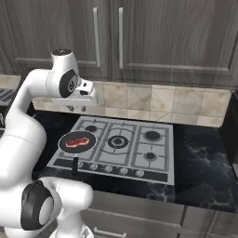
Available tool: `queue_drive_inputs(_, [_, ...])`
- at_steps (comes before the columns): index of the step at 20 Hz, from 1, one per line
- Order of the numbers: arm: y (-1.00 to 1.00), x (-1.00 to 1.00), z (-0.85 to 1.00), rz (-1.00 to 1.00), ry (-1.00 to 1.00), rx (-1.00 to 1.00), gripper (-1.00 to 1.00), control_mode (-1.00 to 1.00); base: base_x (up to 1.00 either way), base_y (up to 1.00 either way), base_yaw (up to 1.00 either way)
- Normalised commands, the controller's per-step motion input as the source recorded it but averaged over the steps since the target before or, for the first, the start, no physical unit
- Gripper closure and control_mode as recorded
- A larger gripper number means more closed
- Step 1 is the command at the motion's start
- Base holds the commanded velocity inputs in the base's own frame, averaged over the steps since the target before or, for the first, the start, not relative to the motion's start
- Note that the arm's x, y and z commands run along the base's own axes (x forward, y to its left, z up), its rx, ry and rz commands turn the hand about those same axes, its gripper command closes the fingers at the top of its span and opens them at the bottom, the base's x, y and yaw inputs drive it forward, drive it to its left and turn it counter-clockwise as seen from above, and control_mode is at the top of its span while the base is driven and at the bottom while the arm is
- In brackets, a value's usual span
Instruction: Pick up the pan with the steak in it and place it on the dining table. Then place the steak on the plate.
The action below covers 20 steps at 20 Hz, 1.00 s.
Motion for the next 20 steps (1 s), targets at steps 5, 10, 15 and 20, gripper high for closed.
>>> queue_drive_inputs(5, [0.02,-0.16,0.00,0.01,-0.01,0.00,-1.00,-1.00,0.00,0.00,0.00])
queue_drive_inputs(10, [0.10,-0.37,-0.08,0.04,-0.01,0.00,-1.00,-1.00,0.00,0.00,0.00])
queue_drive_inputs(15, [0.12,-0.35,-0.22,0.02,0.00,0.00,-1.00,-1.00,0.00,0.00,0.00])
queue_drive_inputs(20, [0.12,-0.29,-0.34,0.03,0.00,0.00,-1.00,-1.00,0.00,0.00,0.00])
